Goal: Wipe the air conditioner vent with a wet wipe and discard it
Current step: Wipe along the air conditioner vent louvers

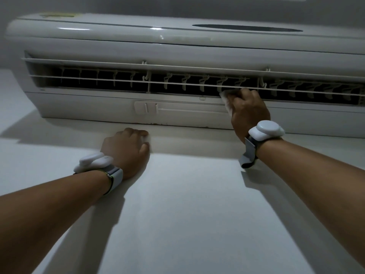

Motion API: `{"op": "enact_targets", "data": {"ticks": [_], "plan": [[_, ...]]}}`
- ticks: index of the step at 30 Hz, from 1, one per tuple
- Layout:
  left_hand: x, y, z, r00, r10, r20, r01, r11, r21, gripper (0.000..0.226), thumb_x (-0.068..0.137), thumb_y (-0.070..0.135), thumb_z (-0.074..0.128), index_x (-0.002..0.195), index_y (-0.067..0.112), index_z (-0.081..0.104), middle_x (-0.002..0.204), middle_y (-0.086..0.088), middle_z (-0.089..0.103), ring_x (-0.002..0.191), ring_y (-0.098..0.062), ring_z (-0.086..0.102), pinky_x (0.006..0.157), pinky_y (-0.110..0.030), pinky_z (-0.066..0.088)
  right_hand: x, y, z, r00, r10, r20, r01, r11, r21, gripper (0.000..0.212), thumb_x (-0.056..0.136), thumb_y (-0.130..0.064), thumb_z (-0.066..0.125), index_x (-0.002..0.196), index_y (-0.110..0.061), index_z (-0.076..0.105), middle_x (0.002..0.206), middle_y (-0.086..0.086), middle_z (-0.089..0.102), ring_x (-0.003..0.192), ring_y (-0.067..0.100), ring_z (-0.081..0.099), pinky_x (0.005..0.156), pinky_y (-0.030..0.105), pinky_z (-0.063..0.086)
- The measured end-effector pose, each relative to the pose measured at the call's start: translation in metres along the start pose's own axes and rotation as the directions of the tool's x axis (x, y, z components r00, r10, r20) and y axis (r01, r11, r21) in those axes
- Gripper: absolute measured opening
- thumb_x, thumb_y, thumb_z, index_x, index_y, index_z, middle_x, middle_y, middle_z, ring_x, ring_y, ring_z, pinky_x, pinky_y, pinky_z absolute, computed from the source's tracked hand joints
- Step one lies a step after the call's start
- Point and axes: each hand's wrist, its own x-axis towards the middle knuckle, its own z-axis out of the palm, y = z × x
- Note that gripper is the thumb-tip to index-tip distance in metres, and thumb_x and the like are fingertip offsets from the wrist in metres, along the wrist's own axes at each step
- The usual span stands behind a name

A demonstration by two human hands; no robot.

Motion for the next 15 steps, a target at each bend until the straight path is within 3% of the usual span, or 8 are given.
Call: {"op": "enact_targets", "data": {"ticks": [6,15], "plan": [[0.001,-0.001,0.005,1.000,0.019,-0.014,-0.019,0.999,-0.025,0.048,0.091,0.046,0.033,0.136,0.035,0.044,0.139,0.002,0.047,0.124,-0.021,0.043,0.101,-0.037,0.031,0.017,-0.049,0.015,0.998,-0.024,0.054,0.024,1.000,0.002,0.024,0.096,-0.019,0.047,0.107,-0.013,0.067,0.109,0.011,0.060,0.098,0.033,0.051,0.077,0.040,0.045],[0.000,-0.018,0.006,0.998,0.053,-0.040,-0.056,0.997,-0.061,0.041,0.094,0.041,0.039,0.134,0.036,0.045,0.139,0.004,0.047,0.125,-0.020,0.042,0.101,-0.035,0.031,0.037,-0.140,0.030,0.993,-0.070,0.100,0.064,0.996,0.061,0.028,0.095,-0.017,0.044,0.117,-0.014,0.062,0.118,0.009,0.056,0.107,0.031,0.049,0.083,0.038,0.042]]}}
